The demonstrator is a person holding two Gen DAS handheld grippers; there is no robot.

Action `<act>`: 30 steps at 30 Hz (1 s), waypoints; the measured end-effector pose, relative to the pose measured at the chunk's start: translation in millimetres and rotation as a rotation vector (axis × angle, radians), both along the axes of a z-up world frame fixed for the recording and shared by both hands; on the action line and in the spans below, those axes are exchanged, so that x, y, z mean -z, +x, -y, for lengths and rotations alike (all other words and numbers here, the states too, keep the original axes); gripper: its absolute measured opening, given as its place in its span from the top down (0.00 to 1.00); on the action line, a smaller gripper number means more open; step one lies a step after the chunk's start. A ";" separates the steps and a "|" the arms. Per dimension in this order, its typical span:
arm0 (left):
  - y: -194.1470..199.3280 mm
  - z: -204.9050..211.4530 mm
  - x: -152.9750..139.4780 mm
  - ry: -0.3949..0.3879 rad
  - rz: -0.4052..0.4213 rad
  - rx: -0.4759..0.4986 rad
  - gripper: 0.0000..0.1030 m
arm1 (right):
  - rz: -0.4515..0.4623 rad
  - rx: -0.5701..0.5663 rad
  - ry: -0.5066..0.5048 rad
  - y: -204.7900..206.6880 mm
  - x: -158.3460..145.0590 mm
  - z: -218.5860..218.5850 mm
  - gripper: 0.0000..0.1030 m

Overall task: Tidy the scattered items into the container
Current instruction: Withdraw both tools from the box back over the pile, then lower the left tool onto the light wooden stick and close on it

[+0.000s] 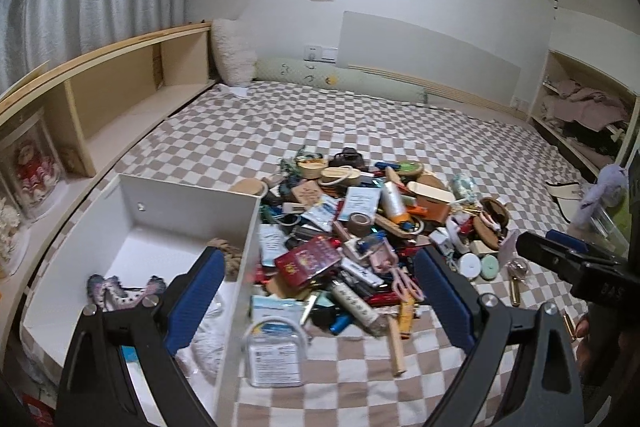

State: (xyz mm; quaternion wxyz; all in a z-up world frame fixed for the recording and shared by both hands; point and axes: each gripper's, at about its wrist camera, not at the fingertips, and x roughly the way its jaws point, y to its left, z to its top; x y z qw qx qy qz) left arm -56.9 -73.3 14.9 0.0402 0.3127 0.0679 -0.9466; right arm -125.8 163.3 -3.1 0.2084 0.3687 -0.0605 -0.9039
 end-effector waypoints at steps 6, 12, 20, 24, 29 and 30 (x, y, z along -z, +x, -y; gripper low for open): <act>-7.9 -20.9 1.5 -0.001 -0.001 0.034 0.07 | 0.007 0.052 -0.013 -2.3 0.8 -31.3 0.00; -12.8 -31.0 5.5 0.019 -0.012 0.061 0.03 | 0.000 0.088 -0.027 -3.3 5.3 -55.2 0.00; -17.7 -39.0 32.4 0.041 -0.003 0.118 0.00 | 0.008 0.130 -0.021 -6.6 31.2 -75.0 0.00; -19.7 -45.0 51.5 0.019 0.026 0.136 0.00 | 0.031 0.143 -0.013 -8.1 53.2 -81.6 0.00; -16.4 -61.1 81.6 -0.023 0.036 0.187 0.00 | 0.028 0.163 -0.016 -4.3 79.2 -87.1 0.00; -17.0 -62.8 86.7 -0.017 0.047 0.196 0.00 | 0.021 0.161 -0.006 -2.9 83.7 -86.5 0.00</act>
